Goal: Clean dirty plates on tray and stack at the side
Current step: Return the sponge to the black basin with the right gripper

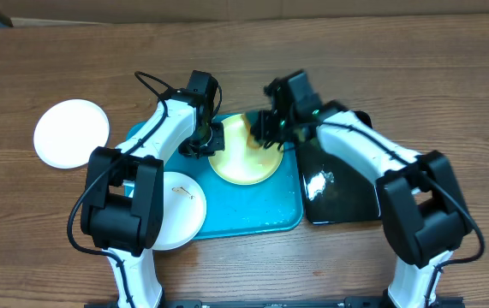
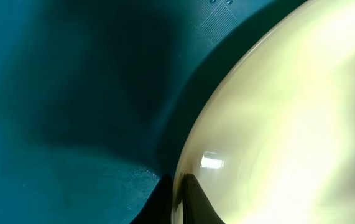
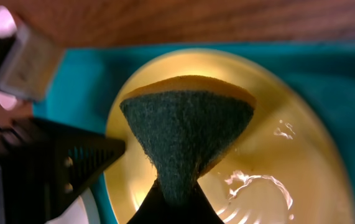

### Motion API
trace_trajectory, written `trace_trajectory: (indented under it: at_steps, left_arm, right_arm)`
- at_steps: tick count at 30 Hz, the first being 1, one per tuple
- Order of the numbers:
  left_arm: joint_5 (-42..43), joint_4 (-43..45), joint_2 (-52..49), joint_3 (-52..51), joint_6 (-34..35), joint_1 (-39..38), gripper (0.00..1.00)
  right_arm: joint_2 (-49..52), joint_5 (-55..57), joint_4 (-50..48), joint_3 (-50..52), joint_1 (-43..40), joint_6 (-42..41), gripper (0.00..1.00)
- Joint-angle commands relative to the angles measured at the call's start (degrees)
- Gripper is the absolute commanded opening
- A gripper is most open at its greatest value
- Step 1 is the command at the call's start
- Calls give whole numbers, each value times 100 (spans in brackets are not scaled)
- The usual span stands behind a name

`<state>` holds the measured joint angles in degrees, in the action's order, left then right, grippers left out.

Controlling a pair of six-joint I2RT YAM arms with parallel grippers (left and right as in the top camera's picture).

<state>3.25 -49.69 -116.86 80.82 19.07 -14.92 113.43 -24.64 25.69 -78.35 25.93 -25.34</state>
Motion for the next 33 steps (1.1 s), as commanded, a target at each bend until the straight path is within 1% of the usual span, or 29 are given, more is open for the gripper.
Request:
trace_trajectory:
  at_steps: [1, 4, 7, 9, 11, 13, 15, 18, 23, 24, 25, 26, 27, 28, 30, 32, 33]
  left_arm:
    - [-131, -66, -79, -52, -129, 15, 7]
    - [-131, -109, -79, -52, -129, 15, 6]
    - [-131, -146, -79, -52, -129, 15, 9]
    - [-131, -155, -79, -52, -129, 15, 4]
    - [-131, -149, -79, -52, -129, 15, 4]
    - [-129, -144, -79, -52, -129, 15, 4]
    - [-129, -146, -79, -52, -129, 15, 4]
    - [-129, -144, -79, -52, -127, 15, 5]
    - [-131, -142, -79, -52, -129, 15, 7]
    - [-129, -142, -79, -52, -129, 15, 7]
    - [-131, -144, -79, -52, -129, 15, 7]
    - [-131, -144, -79, -52, -129, 15, 7]
    - [-131, -146, -79, -52, -129, 15, 7]
    - [-129, -149, -79, -52, -129, 15, 7]
    - [-129, -151, -79, -52, -129, 15, 6]
    - [-131, -151, -79, -50, -131, 15, 5]
    - [-131, -153, -79, -48, -129, 24, 4]
  right_arm:
    - [-590, -155, 297, -243, -260, 319, 4]
    - [-918, 111, 1082, -243, -472, 702, 4]
    - [-1067, 656, 2024, -240, -643, 984, 4]
    - [-1078, 1307, 2774, -238, -752, 1084, 4]
    - [-1071, 1989, 3257, -170, -802, 1082, 4]
    - [-1071, 2577, 3477, -11, -807, 1082, 4]
    - [-1071, 3012, 3399, 251, -807, 1080, 4]
    - [-1071, 3421, 2999, 638, -807, 1080, 4]
    - [-1069, 3582, 2024, 1226, -820, 1082, 4]
    - [-1067, 3604, 1840, 1322, -844, 1080, 10]
    - [-1067, 3604, 1718, 1386, -868, 1080, 18]
    - [-1067, 3604, 1661, 1414, -887, 1080, 24]
    - [-1067, 3604, 1648, 1410, -927, 1080, 36]
    - [-1069, 3598, 1652, 1401, -960, 1080, 43]
    - [-1073, 3591, 1753, 1320, -1019, 1080, 47]
    - [-1117, 3506, 2087, 1091, -1058, 1082, 51]
    - [-1189, 3416, 2317, 894, -1058, 1082, 56]
